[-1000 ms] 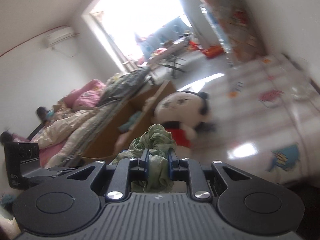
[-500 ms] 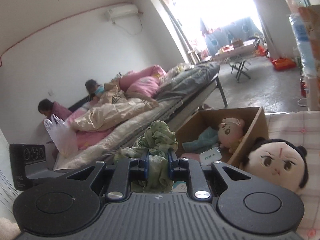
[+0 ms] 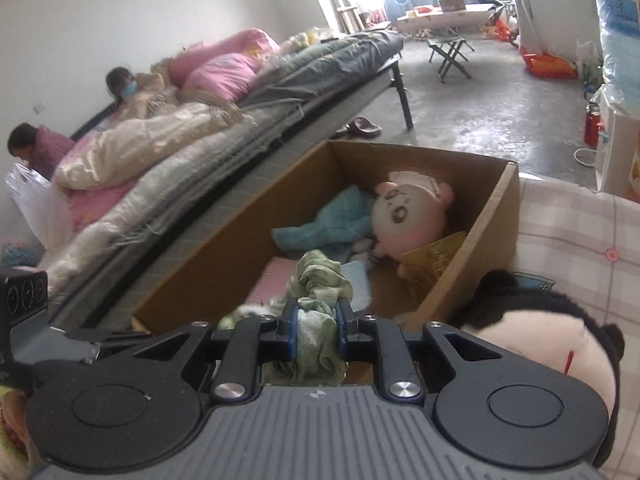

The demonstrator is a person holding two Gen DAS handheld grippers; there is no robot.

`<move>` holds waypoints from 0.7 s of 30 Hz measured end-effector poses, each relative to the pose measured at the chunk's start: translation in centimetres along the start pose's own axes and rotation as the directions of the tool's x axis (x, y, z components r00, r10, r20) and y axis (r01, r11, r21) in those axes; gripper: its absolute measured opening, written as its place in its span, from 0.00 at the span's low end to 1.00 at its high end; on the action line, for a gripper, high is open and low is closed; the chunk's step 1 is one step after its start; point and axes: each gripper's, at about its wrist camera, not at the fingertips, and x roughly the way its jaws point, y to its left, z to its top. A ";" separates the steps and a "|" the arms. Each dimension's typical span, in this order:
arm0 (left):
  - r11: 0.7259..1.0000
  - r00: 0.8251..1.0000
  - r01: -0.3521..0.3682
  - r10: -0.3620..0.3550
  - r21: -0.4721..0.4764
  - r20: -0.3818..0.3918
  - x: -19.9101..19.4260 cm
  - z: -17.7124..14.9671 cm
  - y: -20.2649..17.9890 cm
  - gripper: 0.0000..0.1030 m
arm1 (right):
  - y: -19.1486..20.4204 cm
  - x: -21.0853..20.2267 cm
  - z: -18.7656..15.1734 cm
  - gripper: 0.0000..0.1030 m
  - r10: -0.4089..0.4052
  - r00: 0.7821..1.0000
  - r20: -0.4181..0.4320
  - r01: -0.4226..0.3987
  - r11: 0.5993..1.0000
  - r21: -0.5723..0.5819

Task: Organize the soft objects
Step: 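Carry wipes and scrunchie over the box while the left tool opens to drop the wipes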

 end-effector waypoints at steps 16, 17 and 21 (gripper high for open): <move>0.999 0.981 -0.023 0.013 -0.048 -0.196 4.9 -1.5 0.3 0.73 | -1.8 1.4 1.7 0.19 -0.009 1.000 -0.006 0.009 1.000 -0.019; 0.998 0.982 -0.018 0.007 -0.056 -0.189 4.6 -1.5 0.4 0.73 | -1.8 1.5 1.8 0.19 -0.008 1.000 -0.011 0.008 1.000 -0.019; 0.996 0.986 0.018 -0.033 -0.092 -0.165 3.3 -1.4 1.2 0.75 | -1.1 2.2 2.0 0.19 -0.008 0.998 -0.059 0.005 0.999 -0.047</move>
